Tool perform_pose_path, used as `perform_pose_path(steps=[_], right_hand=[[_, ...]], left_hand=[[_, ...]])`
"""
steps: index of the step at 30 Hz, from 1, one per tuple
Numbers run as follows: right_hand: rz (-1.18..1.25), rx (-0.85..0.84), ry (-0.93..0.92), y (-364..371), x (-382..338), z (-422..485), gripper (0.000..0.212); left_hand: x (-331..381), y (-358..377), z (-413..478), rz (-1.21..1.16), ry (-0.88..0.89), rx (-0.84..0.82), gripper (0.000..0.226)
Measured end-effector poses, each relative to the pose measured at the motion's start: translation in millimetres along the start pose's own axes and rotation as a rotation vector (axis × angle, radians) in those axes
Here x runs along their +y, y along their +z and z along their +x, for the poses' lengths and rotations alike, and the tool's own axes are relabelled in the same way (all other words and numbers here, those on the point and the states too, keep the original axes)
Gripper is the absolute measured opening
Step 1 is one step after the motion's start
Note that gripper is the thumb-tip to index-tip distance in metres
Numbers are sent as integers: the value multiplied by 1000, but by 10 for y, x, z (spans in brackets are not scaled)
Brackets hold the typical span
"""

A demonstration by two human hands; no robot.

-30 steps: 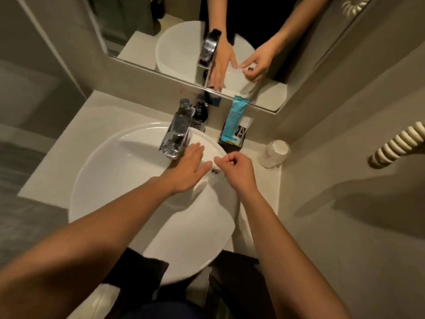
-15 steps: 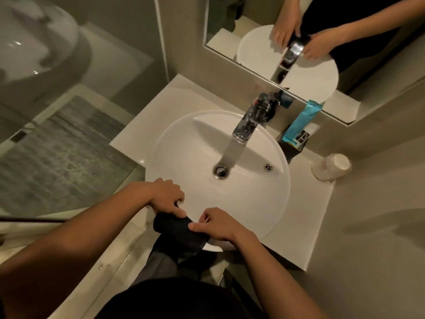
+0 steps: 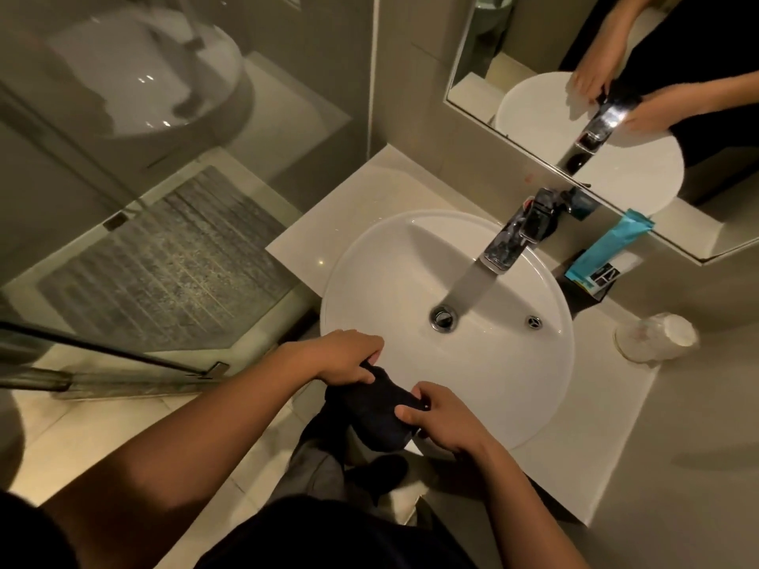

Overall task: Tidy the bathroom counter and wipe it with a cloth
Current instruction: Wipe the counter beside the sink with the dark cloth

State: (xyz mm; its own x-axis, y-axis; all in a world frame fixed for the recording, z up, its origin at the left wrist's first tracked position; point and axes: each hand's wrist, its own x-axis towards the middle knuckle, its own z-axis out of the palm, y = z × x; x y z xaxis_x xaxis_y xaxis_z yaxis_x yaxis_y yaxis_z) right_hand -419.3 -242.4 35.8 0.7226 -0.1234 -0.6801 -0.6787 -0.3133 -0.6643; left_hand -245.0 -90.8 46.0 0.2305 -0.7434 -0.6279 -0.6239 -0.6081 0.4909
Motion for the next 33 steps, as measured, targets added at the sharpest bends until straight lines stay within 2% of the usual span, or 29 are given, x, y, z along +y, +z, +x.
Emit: perform_pose_path(steps=[3, 6, 13, 16, 22, 29, 33], right_hand=[[296, -14, 13, -49, -23, -140, 20], [449, -21, 14, -128, -175, -230, 18], [486, 223, -181, -374, -881, 0, 8], [475, 332, -239, -516, -1224, 251, 10], [482, 491, -289, -771, -1912, 845, 15], [433, 634, -243, -996, -2423, 1503, 17], [443, 754, -190, -1291, -2625, 2002, 19]], left_hand=[[-69, -33, -221, -343, 12, 177, 21], [-120, -93, -427, -626, -7, 326, 20], [-169, -623, -540, -1166, 35, 591, 9], [-258, -1032, -479, -1305, 39, 680, 17], [-601, -1859, -141, -1232, 41, 729, 12], [-1020, -2668, 479, -858, 35, 822, 15], [-1128, -3187, 974, -746, 57, 832, 14]])
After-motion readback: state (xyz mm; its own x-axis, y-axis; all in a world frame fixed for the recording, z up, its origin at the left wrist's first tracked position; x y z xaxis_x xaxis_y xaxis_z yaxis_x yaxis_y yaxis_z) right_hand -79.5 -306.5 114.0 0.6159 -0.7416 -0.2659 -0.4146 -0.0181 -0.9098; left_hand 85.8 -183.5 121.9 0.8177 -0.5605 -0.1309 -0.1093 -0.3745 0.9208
